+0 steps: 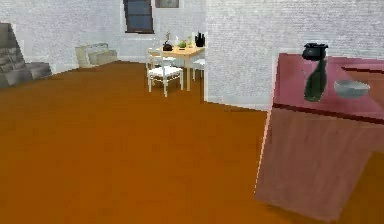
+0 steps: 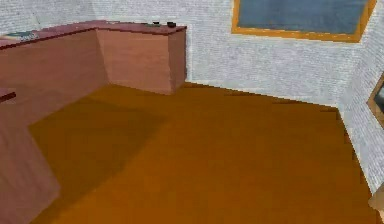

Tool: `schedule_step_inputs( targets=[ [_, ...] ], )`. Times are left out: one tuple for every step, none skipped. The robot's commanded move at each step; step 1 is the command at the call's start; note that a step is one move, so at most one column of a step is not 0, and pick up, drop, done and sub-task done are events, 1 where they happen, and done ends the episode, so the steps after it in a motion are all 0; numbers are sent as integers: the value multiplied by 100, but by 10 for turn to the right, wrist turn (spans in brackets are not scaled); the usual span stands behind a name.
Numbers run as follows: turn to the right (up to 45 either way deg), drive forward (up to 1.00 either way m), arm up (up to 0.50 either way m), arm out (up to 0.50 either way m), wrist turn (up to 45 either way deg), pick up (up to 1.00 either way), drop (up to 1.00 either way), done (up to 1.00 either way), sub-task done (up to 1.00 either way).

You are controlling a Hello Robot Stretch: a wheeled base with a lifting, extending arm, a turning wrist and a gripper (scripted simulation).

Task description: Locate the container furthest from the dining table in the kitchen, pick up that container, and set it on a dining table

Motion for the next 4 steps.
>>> schedule_step_inputs(
  targets=[
    [0,100,0,0,0,0,0,0,0],
    [-60,0,0,0,0,0,0,0,0],
    [0,20,0,0,0,0,0,0,0],
    [90,0,0,0,0,0,0,0,0]
  ],
)
